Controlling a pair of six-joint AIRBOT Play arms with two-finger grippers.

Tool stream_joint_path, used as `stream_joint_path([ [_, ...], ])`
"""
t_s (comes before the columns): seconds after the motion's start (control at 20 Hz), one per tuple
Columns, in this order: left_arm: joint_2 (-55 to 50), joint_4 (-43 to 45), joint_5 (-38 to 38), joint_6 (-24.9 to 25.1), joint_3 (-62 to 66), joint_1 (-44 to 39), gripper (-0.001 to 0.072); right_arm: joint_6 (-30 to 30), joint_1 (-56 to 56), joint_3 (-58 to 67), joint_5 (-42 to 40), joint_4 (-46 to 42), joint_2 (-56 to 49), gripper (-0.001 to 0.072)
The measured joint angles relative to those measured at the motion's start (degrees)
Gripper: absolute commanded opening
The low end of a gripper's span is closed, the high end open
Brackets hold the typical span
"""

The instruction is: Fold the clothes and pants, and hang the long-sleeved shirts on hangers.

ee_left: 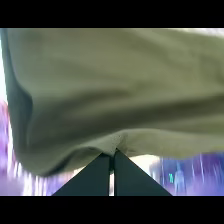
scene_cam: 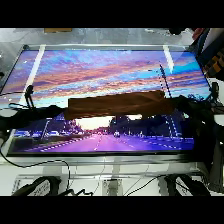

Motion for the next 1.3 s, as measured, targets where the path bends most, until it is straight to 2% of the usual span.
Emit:
stream_joint_path([
  [0.1, -2.1, -0.6, 10.3, -2.5, 0.2, -4.4, 0.0008, 1.6, 5.5, 1.2, -10.8, 1.0, -5.3, 0.0015],
  [0.2, -4.5, -1.4, 19.1, -4.4, 0.4, -8.1, 0.0008, 3.3, 8.8, 3.8, -17.7, 1.4, -11.3, 0.0016],
  [0.35, -7.6, -2.8, 29.0, -6.1, 1.0, -11.2, 0.0009, 4.6, 11.0, 9.5, -22.8, 1.7, -20.0, 0.0016],
  [0.5, -10.8, -4.1, 33.7, -6.9, 1.4, -12.6, 0.0014, 5.2, 11.9, 14.9, -25.7, 1.7, -27.4, 0.0018],
  [0.55, -11.8, -4.8, 34.6, -7.1, 1.4, -12.9, 0.0074, 5.3, 12.1, 16.2, -26.2, 1.7, -29.3, 0.0117],
  [0.6, -12.8, -5.5, 35.2, -7.2, 1.5, -13.4, 0.0367, 5.4, 12.2, 17.2, -26.6, 1.7, -31.0, 0.0438],
  [0.65, -13.7, -6.1, 35.8, -7.3, 1.5, -13.9, 0.0701, 5.4, 12.3, 17.9, -26.7, 1.6, -32.3, 0.066],
  [0.7, -14.4, -6.5, 36.1, -7.3, 1.6, -14.4, 0.0695, 5.4, 12.3, 18.3, -26.7, 1.4, -33.2, 0.0684],
  [0.8, -15.1, -6.8, 36.4, -7.0, 1.6, -15.0, 0.0694, 5.4, 12.4, 18.9, -26.5, 0.5, -34.2, 0.0683],
  [1.05, -13.0, -6.5, 35.6, -1.4, 1.7, -13.3, 0.0688, 5.6, 11.4, 19.5, -24.0, -2.4, -33.4, 0.0682],
  [1.1, -12.6, -5.7, 34.2, -0.9, 1.7, -12.3, 0.0608, 5.6, 11.2, 19.5, -23.5, -3.4, -33.1, 0.0682],
  [1.15, -12.4, -4.7, 31.9, -0.8, 1.7, -11.0, 0.0498, 5.6, 11.0, 19.6, -22.6, -4.2, -32.8, 0.0681],
  [1.25, -12.7, -2.9, 25.6, -1.7, 1.7, -7.5, 0.05, 5.6, 10.9, 19.6, -20.1, -5.2, -32.1, 0.068],
  [1.3, -13.1, -2.3, 22.4, -2.4, 1.9, -5.7, 0.054, 5.6, 10.9, 19.6, -18.2, -5.6, -31.8, 0.068],
])
